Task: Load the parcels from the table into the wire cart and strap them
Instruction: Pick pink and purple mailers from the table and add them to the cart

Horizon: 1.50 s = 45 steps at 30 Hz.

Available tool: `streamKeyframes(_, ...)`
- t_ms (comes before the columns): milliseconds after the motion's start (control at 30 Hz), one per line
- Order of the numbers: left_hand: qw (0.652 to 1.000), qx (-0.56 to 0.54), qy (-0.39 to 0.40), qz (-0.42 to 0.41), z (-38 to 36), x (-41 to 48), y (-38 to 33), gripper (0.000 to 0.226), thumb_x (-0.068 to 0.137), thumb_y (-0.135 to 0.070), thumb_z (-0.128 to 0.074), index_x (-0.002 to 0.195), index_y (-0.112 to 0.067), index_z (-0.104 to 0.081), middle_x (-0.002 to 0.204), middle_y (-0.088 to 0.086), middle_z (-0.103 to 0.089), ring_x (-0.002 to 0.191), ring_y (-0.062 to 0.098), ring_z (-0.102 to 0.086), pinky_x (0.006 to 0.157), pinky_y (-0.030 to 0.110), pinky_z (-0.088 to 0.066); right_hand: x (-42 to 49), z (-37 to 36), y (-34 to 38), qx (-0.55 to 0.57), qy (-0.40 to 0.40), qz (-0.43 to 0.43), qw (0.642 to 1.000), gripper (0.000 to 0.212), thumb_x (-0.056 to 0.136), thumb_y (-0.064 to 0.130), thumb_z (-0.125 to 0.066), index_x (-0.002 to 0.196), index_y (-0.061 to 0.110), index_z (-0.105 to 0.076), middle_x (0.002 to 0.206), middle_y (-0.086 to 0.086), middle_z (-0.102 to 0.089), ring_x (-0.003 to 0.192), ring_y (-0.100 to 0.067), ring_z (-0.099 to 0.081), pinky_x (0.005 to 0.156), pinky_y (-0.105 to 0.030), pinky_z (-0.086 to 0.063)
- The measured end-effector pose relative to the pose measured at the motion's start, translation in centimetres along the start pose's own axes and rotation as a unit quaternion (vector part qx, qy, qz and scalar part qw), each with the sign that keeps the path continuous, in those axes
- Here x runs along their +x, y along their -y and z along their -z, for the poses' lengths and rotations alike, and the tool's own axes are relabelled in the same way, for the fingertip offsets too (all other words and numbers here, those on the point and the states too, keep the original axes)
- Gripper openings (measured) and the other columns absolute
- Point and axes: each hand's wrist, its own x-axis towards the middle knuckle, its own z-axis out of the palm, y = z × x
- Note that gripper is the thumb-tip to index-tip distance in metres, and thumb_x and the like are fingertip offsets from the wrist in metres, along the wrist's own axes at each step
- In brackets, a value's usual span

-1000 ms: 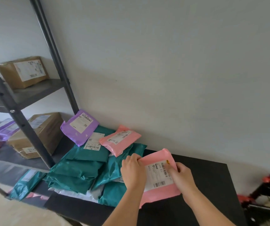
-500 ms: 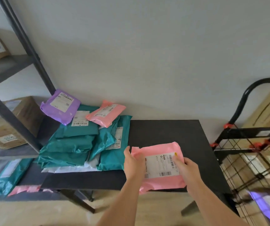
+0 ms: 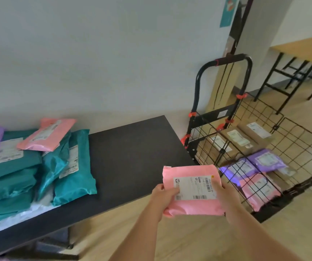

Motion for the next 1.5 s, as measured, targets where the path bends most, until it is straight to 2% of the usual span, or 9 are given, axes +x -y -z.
streamKeyframes(333, 0.999, 0.024, 0.034, -0.009, -15.0, 0.2, -2.7, 0.044, 0.088, -0.025, -0.070, 0.126, -0.018, -0.049, 0.105, 0.001, -0.069, 0.083, 0.022, -0.072, 0.051, 0.029, -0.056, 5.3, 12.4, -4.1, -0.022, -0.037, 0.002, 0.999, 0.027, 0.097, 0.037, -0.058, 0.108, 0.013, -0.052, 0.087, -0.001, -0.058, 0.075, -0.013, -0.055, 0.056, -0.023, -0.042)
streamKeyframes(433, 0.999, 0.027, 0.034, -0.012, -20.6, 0.5, -3.5, 0.053, 0.088, -0.023, -0.070, 0.135, -0.019, -0.045, 0.107, 0.001, -0.068, 0.087, 0.024, -0.071, 0.055, 0.032, -0.058, 7.9, 17.1, -5.6, 0.011, -0.041, 0.002, 0.999, 0.028, 0.094, 0.033, -0.062, 0.113, 0.013, -0.055, 0.093, -0.002, -0.062, 0.081, -0.016, -0.059, 0.061, -0.027, -0.050)
streamKeyframes(567, 0.999, 0.046, 0.024, -0.008, -27.9, 1.3, -3.9, 0.060, 0.089, -0.028, -0.069, 0.140, -0.019, -0.040, 0.105, 0.001, -0.067, 0.086, 0.024, -0.072, 0.046, 0.026, -0.052, 11.2, 22.8, -7.8, 0.016, -0.043, 0.009, 0.999, 0.031, 0.094, 0.029, -0.064, 0.120, 0.014, -0.056, 0.093, 0.003, -0.060, 0.079, -0.010, -0.058, 0.062, -0.027, -0.050)
streamKeyframes(767, 1.000, 0.002, -0.011, 0.027, -39.6, 3.0, -2.7, 0.054, 0.086, -0.023, -0.071, 0.132, -0.015, -0.043, 0.112, 0.007, -0.064, 0.095, 0.029, -0.066, 0.082, 0.046, -0.058, 16.4, 31.8, -11.0, 0.051, -0.056, -0.028, 0.997, 0.032, 0.091, 0.023, -0.068, 0.120, 0.016, -0.058, 0.103, -0.001, -0.066, 0.091, -0.021, -0.065, 0.073, -0.042, -0.061)
streamKeyframes(867, 0.999, 0.004, -0.024, 0.029, -44.1, 3.2, -2.6, 0.051, 0.086, -0.023, -0.070, 0.127, -0.014, -0.041, 0.111, 0.007, -0.060, 0.098, 0.028, -0.062, 0.082, 0.045, -0.055, 18.7, 35.4, -12.1, 0.067, -0.067, -0.040, 0.995, 0.031, 0.091, 0.021, -0.068, 0.120, 0.017, -0.058, 0.100, 0.000, -0.066, 0.087, -0.019, -0.066, 0.071, -0.042, -0.062)
streamKeyframes(1100, 0.999, 0.039, -0.025, 0.014, -49.5, 6.1, -4.6, 0.043, 0.086, -0.024, -0.069, 0.121, -0.014, -0.046, 0.112, 0.007, -0.061, 0.102, 0.030, -0.062, 0.090, 0.051, -0.055, 23.9, 39.4, -12.3, 0.057, -0.068, -0.027, 0.996, 0.026, 0.090, 0.023, -0.069, 0.111, 0.021, -0.054, 0.094, 0.004, -0.063, 0.079, -0.013, -0.064, 0.061, -0.033, -0.060)
streamKeyframes(1200, 0.999, 0.025, -0.033, 0.018, -51.3, 8.4, -5.3, 0.040, 0.088, -0.022, -0.069, 0.121, -0.013, -0.048, 0.112, 0.006, -0.061, 0.098, 0.027, -0.061, 0.083, 0.045, -0.057, 26.4, 40.8, -11.7, 0.046, -0.062, -0.021, 0.997, 0.027, 0.089, 0.024, -0.070, 0.108, 0.023, -0.050, 0.091, 0.006, -0.063, 0.078, -0.012, -0.063, 0.055, -0.029, -0.057)
streamKeyframes(1333, 0.999, 0.009, -0.037, 0.027, -54.3, 11.7, -7.0, 0.039, 0.088, -0.021, -0.067, 0.123, -0.011, -0.054, 0.111, 0.006, -0.064, 0.099, 0.025, -0.062, 0.068, 0.032, -0.053, 31.2, 42.5, -10.9, 0.012, -0.048, -0.020, 0.999, 0.027, 0.091, 0.026, -0.068, 0.112, 0.019, -0.053, 0.093, 0.004, -0.064, 0.080, -0.014, -0.064, 0.063, -0.034, -0.060)
streamKeyframes(1500, 0.998, 0.024, -0.039, 0.042, -57.2, 17.0, -10.2, 0.032, 0.084, -0.019, -0.070, 0.113, -0.011, -0.060, 0.107, 0.005, -0.068, 0.100, 0.025, -0.065, 0.090, 0.042, -0.056, 38.6, 43.3, -9.3, -0.054, -0.035, -0.026, 0.998, 0.038, 0.094, 0.026, -0.064, 0.127, 0.012, -0.054, 0.098, 0.002, -0.062, 0.078, -0.014, -0.061, 0.059, -0.030, -0.056)
